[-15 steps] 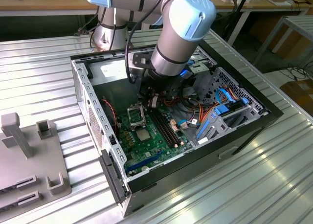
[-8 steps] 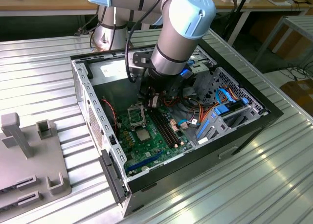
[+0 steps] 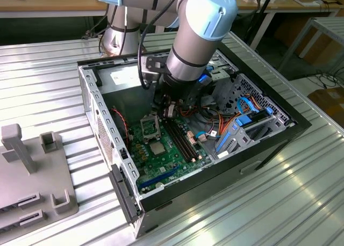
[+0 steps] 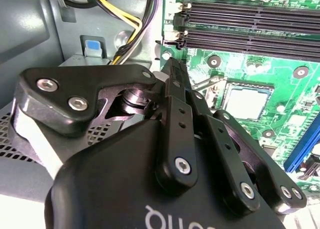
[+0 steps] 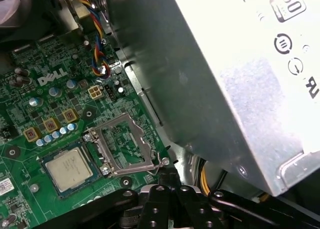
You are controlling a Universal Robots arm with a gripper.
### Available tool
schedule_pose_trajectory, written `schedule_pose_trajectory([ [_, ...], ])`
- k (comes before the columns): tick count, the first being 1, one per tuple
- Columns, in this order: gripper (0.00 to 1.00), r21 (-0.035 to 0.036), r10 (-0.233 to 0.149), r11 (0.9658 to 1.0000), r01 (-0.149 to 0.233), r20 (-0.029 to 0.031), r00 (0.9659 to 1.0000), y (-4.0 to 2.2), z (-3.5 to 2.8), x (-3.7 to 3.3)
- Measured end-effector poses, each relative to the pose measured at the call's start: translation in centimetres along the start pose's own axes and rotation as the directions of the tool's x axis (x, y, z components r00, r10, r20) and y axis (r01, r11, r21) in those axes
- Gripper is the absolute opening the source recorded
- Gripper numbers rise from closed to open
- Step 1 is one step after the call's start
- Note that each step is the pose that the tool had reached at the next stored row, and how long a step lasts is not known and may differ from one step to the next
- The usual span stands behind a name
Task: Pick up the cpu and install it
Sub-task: 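Close the cpu cover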
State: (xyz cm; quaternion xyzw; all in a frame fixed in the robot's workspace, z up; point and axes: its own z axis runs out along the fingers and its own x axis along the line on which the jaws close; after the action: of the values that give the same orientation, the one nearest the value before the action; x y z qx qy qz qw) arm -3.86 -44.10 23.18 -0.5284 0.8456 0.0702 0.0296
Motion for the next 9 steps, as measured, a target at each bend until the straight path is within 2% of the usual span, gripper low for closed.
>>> schedule_pose_trajectory([
  [9, 0.11, 0.0065, 0.0, 1.0, 0.0, -0.0131, 0.9999, 0.06, -0.42, -0.05],
])
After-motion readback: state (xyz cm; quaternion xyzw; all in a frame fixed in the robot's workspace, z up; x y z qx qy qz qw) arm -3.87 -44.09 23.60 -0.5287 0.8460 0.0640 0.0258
